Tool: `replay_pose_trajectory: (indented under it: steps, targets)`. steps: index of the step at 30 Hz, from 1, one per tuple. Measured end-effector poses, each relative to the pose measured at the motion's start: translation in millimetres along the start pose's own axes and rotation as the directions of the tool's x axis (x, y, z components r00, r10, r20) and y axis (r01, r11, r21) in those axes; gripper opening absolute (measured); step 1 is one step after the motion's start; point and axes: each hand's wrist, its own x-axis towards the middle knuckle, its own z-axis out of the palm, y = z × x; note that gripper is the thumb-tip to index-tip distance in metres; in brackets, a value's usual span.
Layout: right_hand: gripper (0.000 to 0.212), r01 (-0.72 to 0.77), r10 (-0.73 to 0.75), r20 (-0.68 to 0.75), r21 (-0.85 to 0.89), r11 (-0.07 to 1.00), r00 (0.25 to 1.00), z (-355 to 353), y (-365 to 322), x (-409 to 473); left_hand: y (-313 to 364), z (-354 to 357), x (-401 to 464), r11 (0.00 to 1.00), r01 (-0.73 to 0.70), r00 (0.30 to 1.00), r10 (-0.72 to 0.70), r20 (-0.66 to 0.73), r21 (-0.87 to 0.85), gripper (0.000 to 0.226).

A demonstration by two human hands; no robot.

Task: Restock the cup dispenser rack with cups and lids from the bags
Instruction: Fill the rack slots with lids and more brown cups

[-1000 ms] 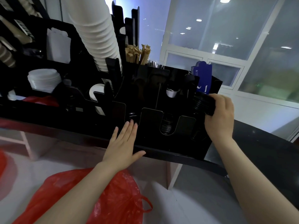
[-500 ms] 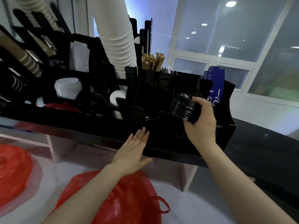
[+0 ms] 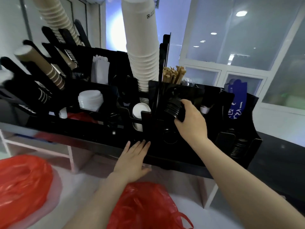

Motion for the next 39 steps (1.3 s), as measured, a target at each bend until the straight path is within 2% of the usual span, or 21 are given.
replay_pose_trajectory:
  steps: [3, 5, 7, 14, 17, 20, 23, 26, 29, 35, 39]
  targets:
    - [0.045, 0.021, -0.016, 0.021, -0.254, 0.967, 1.0, 13, -4, 8, 0, 0, 1, 0.999, 0.025, 1.0, -0.025, 0.014, -0.049, 0.09]
    - [0.043, 0.071, -0.041, 0.087, -0.38, 0.922, 0.995, 19, -6, 11, 0, 0, 1, 0.996, 0.04, 0.999, -0.039, 0.018, -0.075, 0.089]
    - [0.041, 0.125, -0.062, 0.15, -0.453, 0.883, 0.987, 25, -7, 13, 0, 1, 1, 0.994, 0.051, 0.999, -0.049, 0.02, -0.099, 0.089]
    - [0.03, 0.145, -0.045, 0.176, -0.611, 0.778, 0.983, 37, -7, 14, -1, 4, 0, 0.994, 0.044, 0.999, -0.044, 0.006, -0.096, 0.085]
    - [0.026, 0.162, -0.058, 0.182, -0.633, 0.757, 0.982, 43, -3, -1, -1, 3, 0, 0.994, 0.049, 0.999, -0.047, 0.024, -0.096, 0.085]
    - [0.031, 0.227, -0.135, 0.187, -0.66, 0.716, 0.973, 45, 2, -10, -1, 2, 0, 0.994, 0.056, 0.997, -0.051, 0.05, -0.093, 0.086]
    - [0.055, 0.382, -0.166, 0.367, -0.662, 0.645, 0.915, 43, 10, -9, 0, 0, -1, 0.994, 0.062, 0.997, -0.056, 0.055, -0.095, 0.088]
    - [0.073, 0.486, -0.13, 0.552, -0.568, 0.665, 0.824, 33, 12, -1, 0, -2, -1, 0.993, 0.065, 0.996, -0.058, 0.064, -0.099, 0.088]
    - [0.069, 0.517, -0.088, 0.653, -0.503, 0.693, 0.753, 22, 12, 4, 1, -3, -1, 0.993, 0.062, 0.996, -0.055, 0.075, -0.096, 0.089]
    - [0.058, 0.473, -0.021, 0.66, -0.516, 0.714, 0.751, 16, 8, 5, 1, -5, 0, 0.992, 0.061, 0.994, -0.051, 0.093, -0.108, 0.086]
    - [0.059, 0.46, 0.025, 0.677, -0.527, 0.715, 0.736, 17, 3, 6, 1, -5, 0, 0.992, 0.063, 0.995, -0.054, 0.088, -0.112, 0.086]
